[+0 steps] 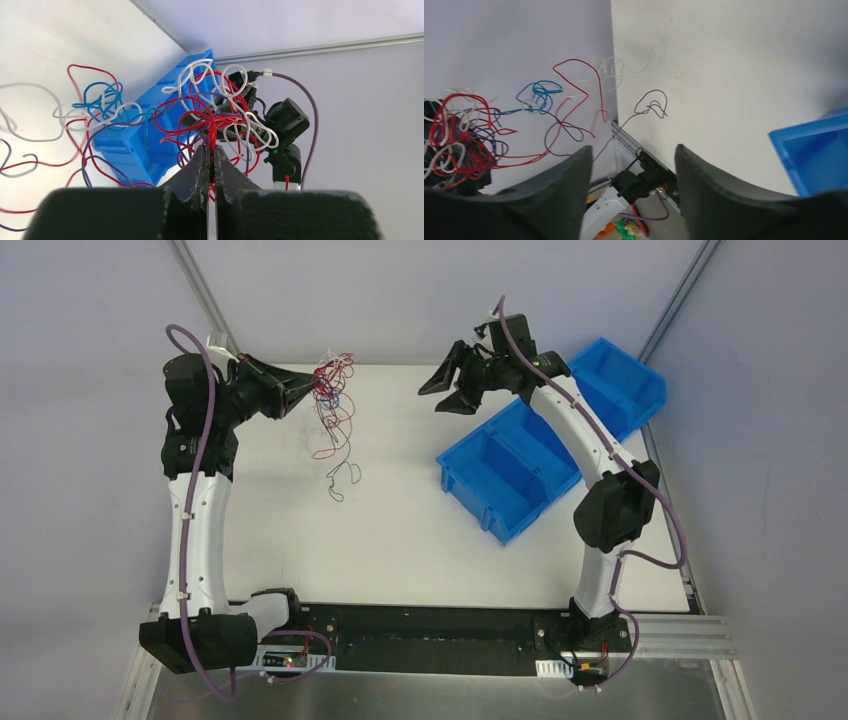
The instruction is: Untangle the cables
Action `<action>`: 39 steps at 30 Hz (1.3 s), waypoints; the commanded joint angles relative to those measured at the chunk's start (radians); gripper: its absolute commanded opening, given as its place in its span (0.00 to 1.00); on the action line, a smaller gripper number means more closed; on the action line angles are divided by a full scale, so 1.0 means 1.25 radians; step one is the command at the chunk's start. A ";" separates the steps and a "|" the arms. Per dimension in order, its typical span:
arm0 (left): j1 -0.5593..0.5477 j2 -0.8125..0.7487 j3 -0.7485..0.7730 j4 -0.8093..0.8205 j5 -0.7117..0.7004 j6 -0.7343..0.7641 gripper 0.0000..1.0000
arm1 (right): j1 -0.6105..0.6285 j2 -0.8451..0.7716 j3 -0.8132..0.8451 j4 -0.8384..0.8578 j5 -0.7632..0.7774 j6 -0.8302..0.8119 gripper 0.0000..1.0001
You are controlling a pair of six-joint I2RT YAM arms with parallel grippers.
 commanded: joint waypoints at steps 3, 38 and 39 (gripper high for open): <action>0.001 -0.001 0.051 0.004 0.039 -0.049 0.00 | 0.077 -0.009 0.056 0.120 -0.083 0.007 0.82; -0.003 0.054 0.065 0.029 -0.002 -0.187 0.00 | 0.292 0.074 0.120 0.242 -0.012 -0.143 0.24; -0.003 0.056 0.066 0.030 -0.002 -0.187 0.00 | 0.291 0.073 0.119 0.241 -0.011 -0.143 0.21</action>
